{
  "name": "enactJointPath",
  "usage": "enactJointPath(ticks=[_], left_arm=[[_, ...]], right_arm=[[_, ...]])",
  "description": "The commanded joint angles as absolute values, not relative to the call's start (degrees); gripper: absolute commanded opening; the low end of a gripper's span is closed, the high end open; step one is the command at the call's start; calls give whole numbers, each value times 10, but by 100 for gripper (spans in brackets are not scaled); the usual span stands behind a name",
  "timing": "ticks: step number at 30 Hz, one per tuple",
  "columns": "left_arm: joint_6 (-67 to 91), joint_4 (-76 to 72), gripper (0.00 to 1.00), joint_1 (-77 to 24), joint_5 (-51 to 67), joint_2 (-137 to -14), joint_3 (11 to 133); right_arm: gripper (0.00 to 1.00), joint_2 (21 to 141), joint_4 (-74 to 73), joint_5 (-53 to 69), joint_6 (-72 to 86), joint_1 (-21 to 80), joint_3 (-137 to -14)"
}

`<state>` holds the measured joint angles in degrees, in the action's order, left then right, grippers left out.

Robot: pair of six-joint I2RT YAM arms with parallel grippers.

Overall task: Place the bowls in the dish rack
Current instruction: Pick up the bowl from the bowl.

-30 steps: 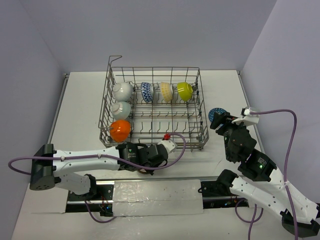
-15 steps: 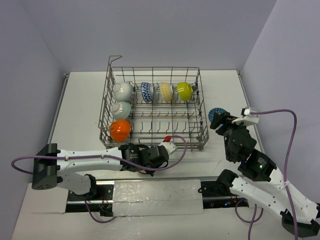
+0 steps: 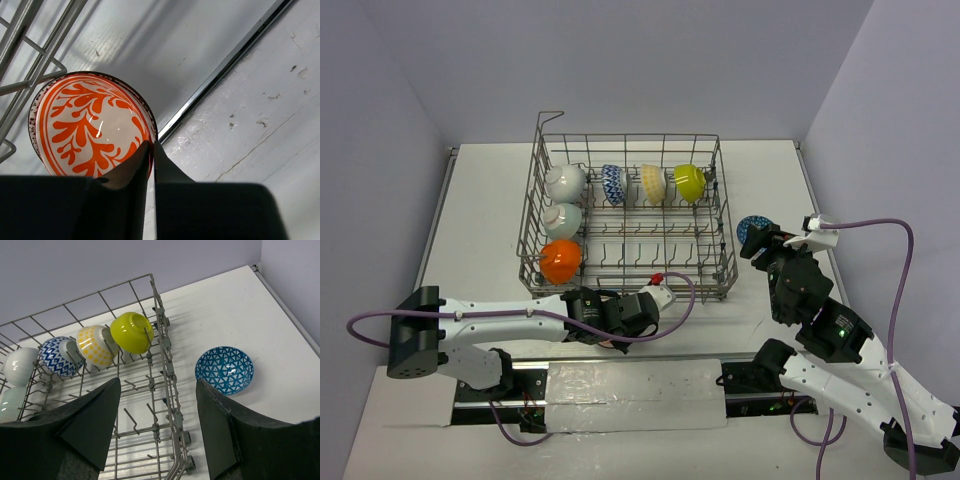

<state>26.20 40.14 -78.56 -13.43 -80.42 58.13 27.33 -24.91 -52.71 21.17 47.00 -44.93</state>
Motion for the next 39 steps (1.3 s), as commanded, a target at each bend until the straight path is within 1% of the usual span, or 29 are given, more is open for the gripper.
enactJointPath(ticks=[1,4,5,12,21,24,39], left_arm=[[263,374,17,-789,-147,-797,583],[265,375,20,-789,-150,-797,581],[265,375,24,-790,-152,-797,580],[265,377,23,-790,-156,-802,579],[267,381,27,-790,-152,-821,571],[266,372,29,-791,-139,-817,565],[265,367,28,-794,-134,-838,555]], right_arm=[[69,273,-243,-541,217,468,-451],[69,274,-243,-542,217,468,-451],[69,273,-243,-541,217,468,-451],[69,273,-243,-541,216,468,-452],[69,275,-243,-541,216,468,-452],[69,276,-243,-542,217,468,-451],[69,279,-243,-542,217,468,-450]])
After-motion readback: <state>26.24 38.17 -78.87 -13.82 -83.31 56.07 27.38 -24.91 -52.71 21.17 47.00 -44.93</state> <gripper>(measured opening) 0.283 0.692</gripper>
